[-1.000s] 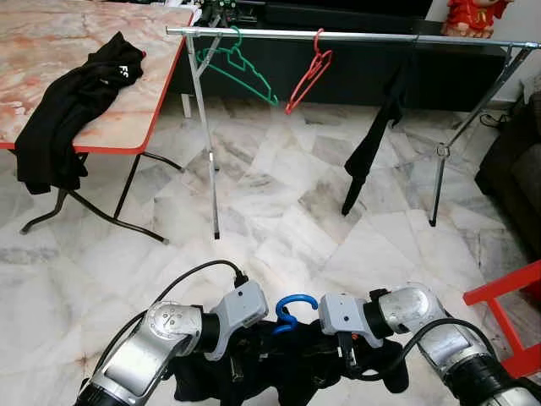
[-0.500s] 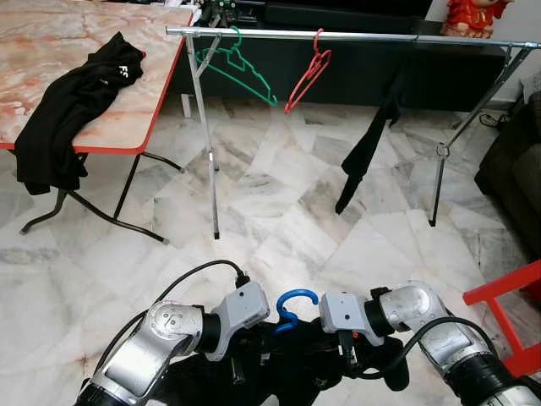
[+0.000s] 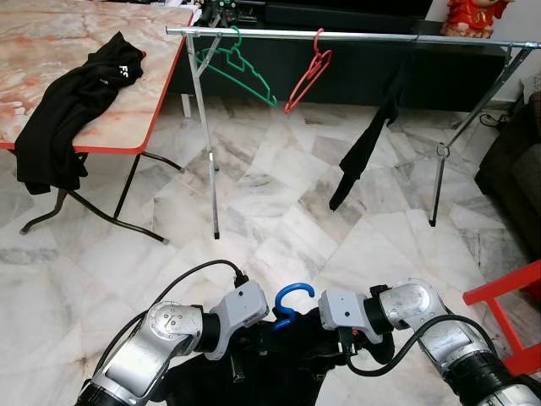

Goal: Hang hanger

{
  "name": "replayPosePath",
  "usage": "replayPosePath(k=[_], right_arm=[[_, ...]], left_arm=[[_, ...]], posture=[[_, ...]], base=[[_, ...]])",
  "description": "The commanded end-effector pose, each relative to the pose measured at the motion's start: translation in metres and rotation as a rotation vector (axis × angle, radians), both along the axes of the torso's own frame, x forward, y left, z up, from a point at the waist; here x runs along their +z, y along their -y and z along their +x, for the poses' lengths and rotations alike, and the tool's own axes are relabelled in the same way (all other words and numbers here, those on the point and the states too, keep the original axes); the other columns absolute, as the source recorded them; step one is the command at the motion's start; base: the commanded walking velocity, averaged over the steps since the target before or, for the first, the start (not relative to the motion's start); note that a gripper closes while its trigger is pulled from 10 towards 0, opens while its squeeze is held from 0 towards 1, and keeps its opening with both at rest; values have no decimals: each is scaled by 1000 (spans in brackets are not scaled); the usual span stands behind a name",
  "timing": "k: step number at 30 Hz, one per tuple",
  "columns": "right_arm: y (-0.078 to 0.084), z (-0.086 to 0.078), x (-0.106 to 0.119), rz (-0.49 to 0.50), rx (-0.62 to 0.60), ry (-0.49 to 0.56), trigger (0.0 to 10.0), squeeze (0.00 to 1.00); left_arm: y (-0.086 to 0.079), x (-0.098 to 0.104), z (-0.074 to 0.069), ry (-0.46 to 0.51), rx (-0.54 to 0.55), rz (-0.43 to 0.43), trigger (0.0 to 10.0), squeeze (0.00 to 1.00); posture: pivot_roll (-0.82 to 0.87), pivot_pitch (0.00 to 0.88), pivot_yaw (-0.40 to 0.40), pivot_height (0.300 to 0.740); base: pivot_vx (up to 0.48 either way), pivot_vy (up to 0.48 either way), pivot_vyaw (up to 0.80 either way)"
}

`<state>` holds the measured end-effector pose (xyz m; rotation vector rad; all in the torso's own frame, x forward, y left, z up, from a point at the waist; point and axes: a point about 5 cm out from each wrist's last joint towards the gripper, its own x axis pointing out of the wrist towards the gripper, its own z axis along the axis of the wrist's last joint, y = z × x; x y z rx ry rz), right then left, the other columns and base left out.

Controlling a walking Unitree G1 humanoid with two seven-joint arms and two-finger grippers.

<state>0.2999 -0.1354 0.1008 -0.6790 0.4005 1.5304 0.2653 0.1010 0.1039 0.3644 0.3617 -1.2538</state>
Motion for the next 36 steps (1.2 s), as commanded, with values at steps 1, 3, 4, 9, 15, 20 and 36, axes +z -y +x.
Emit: replayPosePath(k=[1,3,4,9,15,20,36], right_arm=[[2,-5,-1,-38,55,-27,10000,1000],[3,-3,0,-44,46,-4,10000,1000],[3,-3,0,-44,46,-4,10000,1000],[4,18,8,-38,-95,151,10000,1000],[4,29,17,23,-208,211,10000,0],[15,44,22,111,-443,259,10000,0],[63,-50,-141,213,-1732,-249,10000,0]], left_arm=[[-7,-5,4,23,37,58,0,0],[-11,-7,7,37,57,79,0,0],[-11,-7,7,37,57,79,0,0],[-23,-19,7,39,75,183,0,0],[-30,-28,2,48,160,169,0,0],[-42,-32,7,142,367,123,0,0],[-95,-53,-10,166,1051,16,10000,0]], posture=[[39,184,-123,740],[39,182,-122,740],[39,182,-122,740],[35,184,-119,740],[32,180,-114,740],[32,173,-118,740],[44,100,-82,740]], base=[[0,0,0],[0,0,0],[0,0,0],[0,0,0],[0,0,0],[0,0,0],[0,0,0]])
